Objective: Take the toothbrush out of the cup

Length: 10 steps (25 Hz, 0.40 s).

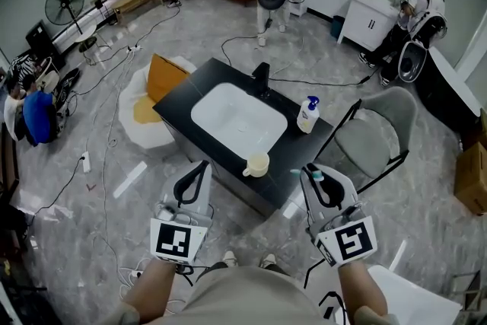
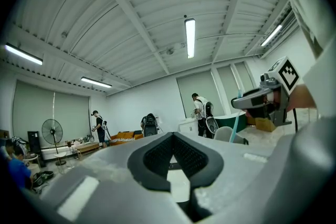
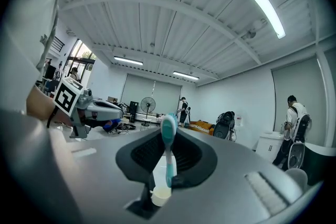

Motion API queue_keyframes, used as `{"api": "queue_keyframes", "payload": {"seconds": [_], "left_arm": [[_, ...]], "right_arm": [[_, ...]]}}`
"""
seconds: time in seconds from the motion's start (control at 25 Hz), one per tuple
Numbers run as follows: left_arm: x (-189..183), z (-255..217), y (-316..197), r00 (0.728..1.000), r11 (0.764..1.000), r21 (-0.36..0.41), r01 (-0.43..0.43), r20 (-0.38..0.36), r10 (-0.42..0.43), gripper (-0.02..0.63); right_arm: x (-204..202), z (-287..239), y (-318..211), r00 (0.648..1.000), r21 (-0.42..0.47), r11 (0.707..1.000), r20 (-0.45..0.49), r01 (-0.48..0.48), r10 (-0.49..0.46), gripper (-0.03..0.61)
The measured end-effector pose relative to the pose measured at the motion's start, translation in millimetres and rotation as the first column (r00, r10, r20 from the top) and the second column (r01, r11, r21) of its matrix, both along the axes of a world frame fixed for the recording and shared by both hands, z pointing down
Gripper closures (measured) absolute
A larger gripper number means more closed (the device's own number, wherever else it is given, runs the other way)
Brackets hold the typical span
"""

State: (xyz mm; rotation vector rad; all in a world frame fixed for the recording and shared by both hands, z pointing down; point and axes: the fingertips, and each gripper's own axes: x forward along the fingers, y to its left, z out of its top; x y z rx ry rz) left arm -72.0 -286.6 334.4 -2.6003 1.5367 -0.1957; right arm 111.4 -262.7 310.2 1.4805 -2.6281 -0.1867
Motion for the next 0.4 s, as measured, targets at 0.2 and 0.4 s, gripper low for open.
{"api": "queue_keyframes", "payload": {"seconds": [0.2,0.4], "left_arm": [[-2,0,-2,1.000,1.000,-0.006,0.008,0.001,-0.008,0.611],[-8,0,-5,1.000,1.000,-0.003,0.013,0.009,-0.013,0.611]], "right_arm": [[-4,-2,-2,1.000,0.003,1.000,-0.008,0.010,-0.010,0.541],[-13,-4,-7,1.000,0.010,1.000,-0.006,0.027,-0.027,0.541]]}}
